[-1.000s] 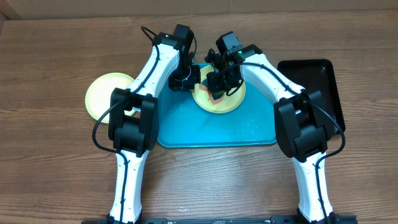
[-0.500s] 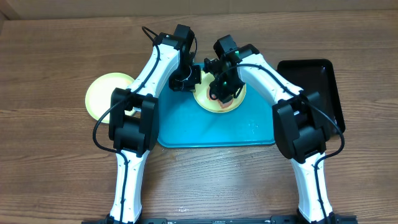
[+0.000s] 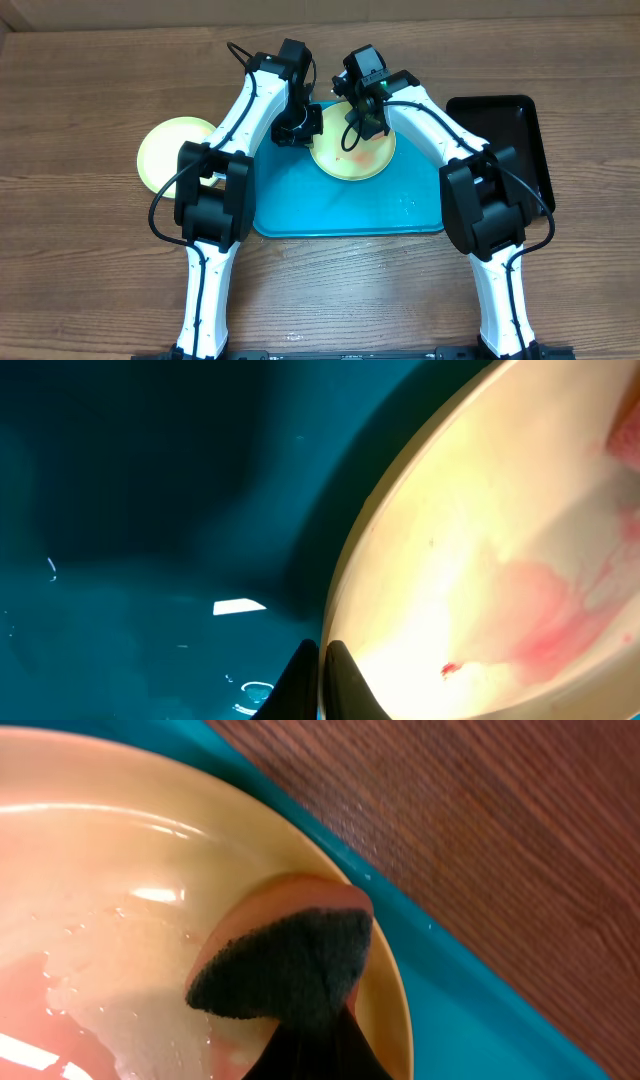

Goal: Clean dirty plates on tray and stack at the side
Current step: 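Scrub the front yellow plate's red smear with the sponge in the right gripper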

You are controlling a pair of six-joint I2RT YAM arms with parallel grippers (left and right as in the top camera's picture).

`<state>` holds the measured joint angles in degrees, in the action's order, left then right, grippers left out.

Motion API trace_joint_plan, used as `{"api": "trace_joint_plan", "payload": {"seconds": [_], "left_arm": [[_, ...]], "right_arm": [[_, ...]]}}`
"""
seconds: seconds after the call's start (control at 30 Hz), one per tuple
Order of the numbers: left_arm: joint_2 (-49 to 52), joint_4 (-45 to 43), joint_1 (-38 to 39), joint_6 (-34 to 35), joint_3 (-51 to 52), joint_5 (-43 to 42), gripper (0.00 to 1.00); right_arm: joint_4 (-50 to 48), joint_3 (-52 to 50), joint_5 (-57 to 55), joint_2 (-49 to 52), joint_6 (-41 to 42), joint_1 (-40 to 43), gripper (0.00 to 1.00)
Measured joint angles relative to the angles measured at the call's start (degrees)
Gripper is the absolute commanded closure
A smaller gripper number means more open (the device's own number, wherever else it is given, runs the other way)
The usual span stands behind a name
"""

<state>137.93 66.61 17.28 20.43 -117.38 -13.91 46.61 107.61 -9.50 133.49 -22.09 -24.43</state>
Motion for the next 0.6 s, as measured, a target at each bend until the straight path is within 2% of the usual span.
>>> {"api": "trace_joint_plan", "payload": {"seconds": [0.17, 0.3, 0.33, 0.5, 0.6], "left_arm": [[0.00, 0.07, 0.00, 0.00, 0.00, 0.00, 0.96], [0.00, 0.35, -0.02, -0.02, 0.00, 0.22, 0.96], [0.00, 0.46, -0.04, -0.02, 0.00, 0.39, 0.96], [0.00, 0.42, -0.04, -0.02, 0.00, 0.42, 0.96], [0.00, 0.39, -0.04, -0.02, 0.00, 0.42, 0.96]], "right_arm": [[6.05, 0.00, 2.62, 0.00, 4.44, 0.39, 0.96], [8.94, 0.13, 10.82, 0.00, 6.05, 1.49, 0.96], [9.79, 0.17, 17.51, 0.00, 6.71, 2.16, 0.96], [3.45, 0.04, 30.58, 0.09, 14.78, 0.66, 0.96], [0.81, 0.04, 31.04, 0.09, 22.69, -0.28, 0.96]]}}
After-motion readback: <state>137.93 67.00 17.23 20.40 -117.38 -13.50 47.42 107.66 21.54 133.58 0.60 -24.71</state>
